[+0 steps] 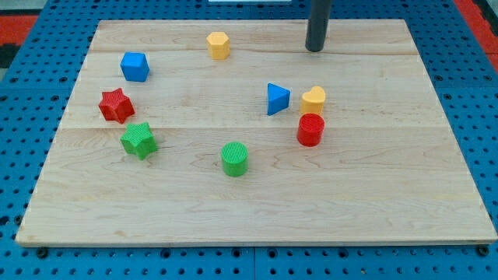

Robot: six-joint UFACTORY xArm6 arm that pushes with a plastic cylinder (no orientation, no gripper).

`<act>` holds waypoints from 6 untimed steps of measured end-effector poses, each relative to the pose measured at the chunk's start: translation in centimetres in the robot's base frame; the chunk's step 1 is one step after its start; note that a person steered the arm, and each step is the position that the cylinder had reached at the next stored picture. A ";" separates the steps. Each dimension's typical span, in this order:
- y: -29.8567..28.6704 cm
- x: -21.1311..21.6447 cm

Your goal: Slide the yellow hexagon diagonal to the triangle

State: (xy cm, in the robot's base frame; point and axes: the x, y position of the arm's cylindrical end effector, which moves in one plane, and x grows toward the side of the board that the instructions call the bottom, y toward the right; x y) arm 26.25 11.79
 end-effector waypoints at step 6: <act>1.0 3.9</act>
